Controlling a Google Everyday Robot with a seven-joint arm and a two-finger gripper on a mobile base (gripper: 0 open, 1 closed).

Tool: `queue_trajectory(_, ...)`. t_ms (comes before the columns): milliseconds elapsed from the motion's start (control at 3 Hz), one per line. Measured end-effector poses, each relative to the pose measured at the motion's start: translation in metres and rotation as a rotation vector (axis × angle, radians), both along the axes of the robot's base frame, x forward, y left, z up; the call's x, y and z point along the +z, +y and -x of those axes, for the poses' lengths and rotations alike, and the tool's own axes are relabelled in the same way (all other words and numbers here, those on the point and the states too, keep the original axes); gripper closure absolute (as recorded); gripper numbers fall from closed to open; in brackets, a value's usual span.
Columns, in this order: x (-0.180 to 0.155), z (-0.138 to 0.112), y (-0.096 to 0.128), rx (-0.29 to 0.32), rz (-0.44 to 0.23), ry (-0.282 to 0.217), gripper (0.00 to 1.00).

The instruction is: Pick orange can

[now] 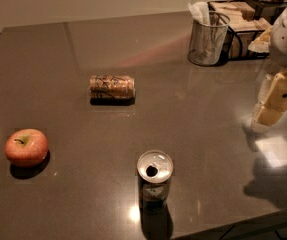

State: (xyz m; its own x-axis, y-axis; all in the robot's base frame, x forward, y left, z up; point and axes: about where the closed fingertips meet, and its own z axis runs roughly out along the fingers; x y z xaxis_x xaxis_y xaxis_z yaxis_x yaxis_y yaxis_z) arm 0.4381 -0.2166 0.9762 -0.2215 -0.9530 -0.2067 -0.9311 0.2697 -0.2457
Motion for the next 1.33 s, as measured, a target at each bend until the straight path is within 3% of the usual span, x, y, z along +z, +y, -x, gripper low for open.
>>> queue_trajectory(333,0.000,0.000,0.000,0.000,0.000,0.000,0.00)
queue_trajectory(667,0.002,-0.016,0.015,0.020,-0.037,-0.010,0.00)
queue_trajectory(1333,0.000,-0.052,0.071,0.110,-0.152,-0.005,0.00)
